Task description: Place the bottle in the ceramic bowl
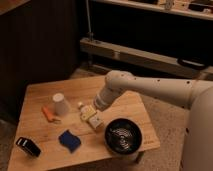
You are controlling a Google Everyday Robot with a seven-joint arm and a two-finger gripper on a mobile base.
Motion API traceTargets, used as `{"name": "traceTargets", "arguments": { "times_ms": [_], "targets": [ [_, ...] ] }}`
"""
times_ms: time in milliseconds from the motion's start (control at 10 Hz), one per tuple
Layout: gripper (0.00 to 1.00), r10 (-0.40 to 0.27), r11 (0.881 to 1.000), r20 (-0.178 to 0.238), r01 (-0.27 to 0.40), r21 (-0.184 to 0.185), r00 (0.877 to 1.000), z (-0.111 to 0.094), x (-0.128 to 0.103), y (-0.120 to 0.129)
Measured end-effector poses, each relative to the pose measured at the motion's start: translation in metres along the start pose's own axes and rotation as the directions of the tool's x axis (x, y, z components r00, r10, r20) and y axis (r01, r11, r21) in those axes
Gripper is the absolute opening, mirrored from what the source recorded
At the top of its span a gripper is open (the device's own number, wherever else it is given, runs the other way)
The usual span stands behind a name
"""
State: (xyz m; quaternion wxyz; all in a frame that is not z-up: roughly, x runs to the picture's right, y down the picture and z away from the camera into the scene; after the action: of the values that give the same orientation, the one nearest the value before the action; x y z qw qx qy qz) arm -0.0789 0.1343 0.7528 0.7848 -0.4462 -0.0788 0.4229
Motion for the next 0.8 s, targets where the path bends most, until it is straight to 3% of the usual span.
{"name": "traceTargets", "arguments": {
  "times_ms": [100,800],
  "targets": [
    [0.80,-0.028,0.999,-0.009,0.028,0.019,1.000,0.016,-0.004,-0.002],
    [0.80,-0.062,0.991,-0.060,0.068,0.114,0.996,0.060,-0.004,-0.030]
  ]
}}
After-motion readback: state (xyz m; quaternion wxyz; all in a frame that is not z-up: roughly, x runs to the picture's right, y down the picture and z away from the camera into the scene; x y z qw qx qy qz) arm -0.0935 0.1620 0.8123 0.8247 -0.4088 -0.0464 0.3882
